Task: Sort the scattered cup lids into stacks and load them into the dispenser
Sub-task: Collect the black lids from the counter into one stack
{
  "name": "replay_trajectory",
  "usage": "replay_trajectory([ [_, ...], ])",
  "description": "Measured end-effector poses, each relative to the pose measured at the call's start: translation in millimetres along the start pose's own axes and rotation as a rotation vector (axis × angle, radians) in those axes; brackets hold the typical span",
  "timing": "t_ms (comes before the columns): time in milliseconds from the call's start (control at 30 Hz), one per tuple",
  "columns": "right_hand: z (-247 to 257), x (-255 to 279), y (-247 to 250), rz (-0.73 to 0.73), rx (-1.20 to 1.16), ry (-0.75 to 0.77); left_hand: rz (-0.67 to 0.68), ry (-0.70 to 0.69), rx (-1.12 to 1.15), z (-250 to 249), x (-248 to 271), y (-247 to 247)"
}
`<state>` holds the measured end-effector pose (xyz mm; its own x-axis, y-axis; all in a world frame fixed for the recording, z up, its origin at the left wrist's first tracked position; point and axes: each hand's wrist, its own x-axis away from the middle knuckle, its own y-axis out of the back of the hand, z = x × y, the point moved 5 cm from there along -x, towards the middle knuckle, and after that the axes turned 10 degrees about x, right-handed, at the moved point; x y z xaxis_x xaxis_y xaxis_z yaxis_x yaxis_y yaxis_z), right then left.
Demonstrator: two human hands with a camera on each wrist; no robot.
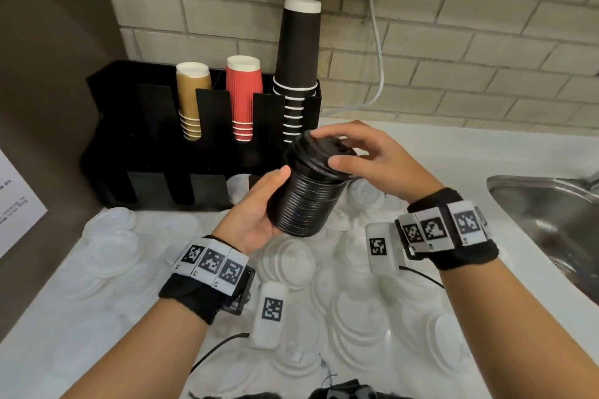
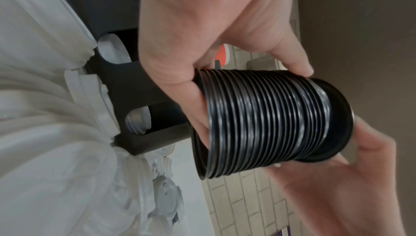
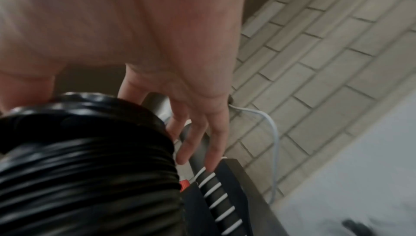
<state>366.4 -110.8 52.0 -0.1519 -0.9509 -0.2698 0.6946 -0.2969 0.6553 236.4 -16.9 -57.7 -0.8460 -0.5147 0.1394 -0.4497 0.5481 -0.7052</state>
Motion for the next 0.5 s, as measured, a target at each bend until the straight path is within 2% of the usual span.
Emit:
replay_trajectory([
  [100,4,0,-4,0.004,0.149,-0.013,-0.034,0.008,0.002,2,1,-1],
  [267,0,1,-9,-0.028,0.157,-0.034,-0.043,0.008,0.026,1,2,-2],
  [500,-4,-1,-18,-0.043,0.089,0.045,0.075,0.017,0.052,2,0,-5],
])
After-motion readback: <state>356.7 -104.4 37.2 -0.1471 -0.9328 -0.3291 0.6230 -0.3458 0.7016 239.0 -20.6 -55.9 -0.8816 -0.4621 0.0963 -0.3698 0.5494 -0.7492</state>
